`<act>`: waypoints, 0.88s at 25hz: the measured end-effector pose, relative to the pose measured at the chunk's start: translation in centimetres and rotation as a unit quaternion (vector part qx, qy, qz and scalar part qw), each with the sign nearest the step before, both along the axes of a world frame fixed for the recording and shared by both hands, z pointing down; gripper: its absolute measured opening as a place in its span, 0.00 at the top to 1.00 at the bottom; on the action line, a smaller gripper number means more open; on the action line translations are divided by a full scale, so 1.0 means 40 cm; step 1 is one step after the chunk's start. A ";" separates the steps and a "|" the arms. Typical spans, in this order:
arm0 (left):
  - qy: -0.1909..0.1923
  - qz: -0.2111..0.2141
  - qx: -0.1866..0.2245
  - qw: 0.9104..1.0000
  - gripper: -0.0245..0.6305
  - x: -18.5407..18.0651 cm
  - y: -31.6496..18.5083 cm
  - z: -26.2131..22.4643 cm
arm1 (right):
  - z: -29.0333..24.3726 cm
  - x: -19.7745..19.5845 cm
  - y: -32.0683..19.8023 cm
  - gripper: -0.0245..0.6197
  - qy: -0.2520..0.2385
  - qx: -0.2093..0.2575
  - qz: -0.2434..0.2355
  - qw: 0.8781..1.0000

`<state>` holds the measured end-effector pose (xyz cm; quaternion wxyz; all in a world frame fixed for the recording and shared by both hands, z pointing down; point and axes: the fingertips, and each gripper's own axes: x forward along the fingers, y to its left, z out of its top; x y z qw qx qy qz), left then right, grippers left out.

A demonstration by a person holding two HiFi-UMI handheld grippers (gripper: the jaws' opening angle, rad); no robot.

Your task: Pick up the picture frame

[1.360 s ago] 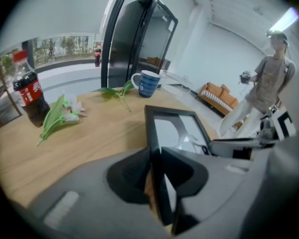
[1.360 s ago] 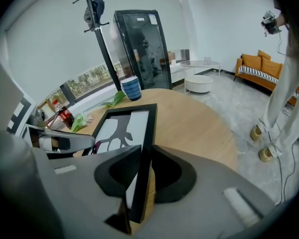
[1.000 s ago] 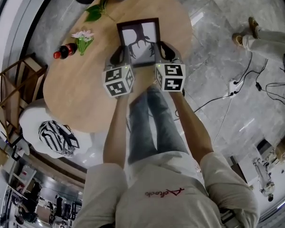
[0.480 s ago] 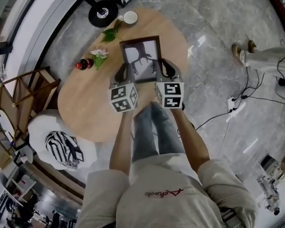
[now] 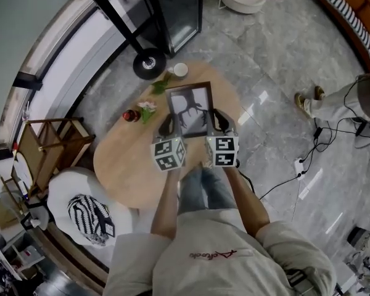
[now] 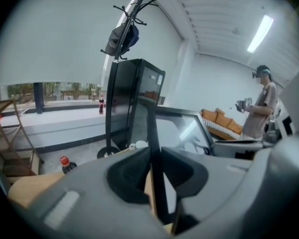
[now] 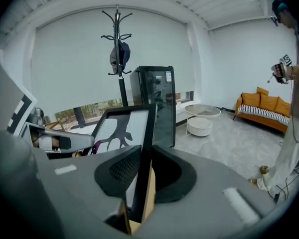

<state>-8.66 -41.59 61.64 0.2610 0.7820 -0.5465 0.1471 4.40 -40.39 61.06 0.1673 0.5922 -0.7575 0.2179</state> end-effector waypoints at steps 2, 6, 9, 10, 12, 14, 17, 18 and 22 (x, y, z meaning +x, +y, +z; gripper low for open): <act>-0.001 0.002 0.009 1.000 0.86 -0.003 0.003 -0.051 | -0.050 0.000 0.003 0.85 0.004 0.013 0.002 1.000; 0.000 0.006 0.026 1.000 0.86 -0.007 0.024 -0.145 | -0.139 -0.003 0.027 0.85 0.010 0.026 -0.002 1.000; 0.001 0.006 0.041 0.999 0.86 -0.002 0.031 -0.209 | -0.210 -0.003 0.035 0.85 0.013 0.040 -0.008 0.999; 0.001 0.006 0.047 0.999 0.86 -0.001 0.033 -0.231 | -0.234 -0.002 0.038 0.85 0.012 0.044 -0.008 0.999; -0.001 0.003 0.058 0.998 0.86 0.000 0.038 -0.275 | -0.276 -0.002 0.043 0.85 0.011 0.053 -0.007 0.998; -0.001 0.002 0.069 0.998 0.86 -0.002 0.042 -0.320 | -0.319 -0.004 0.046 0.85 0.010 0.065 -0.007 0.998; -0.001 -0.002 0.089 0.996 0.86 -0.004 0.049 -0.387 | -0.385 -0.006 0.051 0.85 0.006 0.084 -0.007 0.996; -0.001 -0.003 0.096 0.995 0.86 -0.005 0.048 -0.411 | -0.407 -0.007 0.049 0.85 0.006 0.091 -0.007 0.996; -0.001 -0.003 0.123 0.992 0.86 -0.010 0.046 -0.509 | -0.493 -0.009 0.047 0.85 0.007 0.117 -0.010 0.993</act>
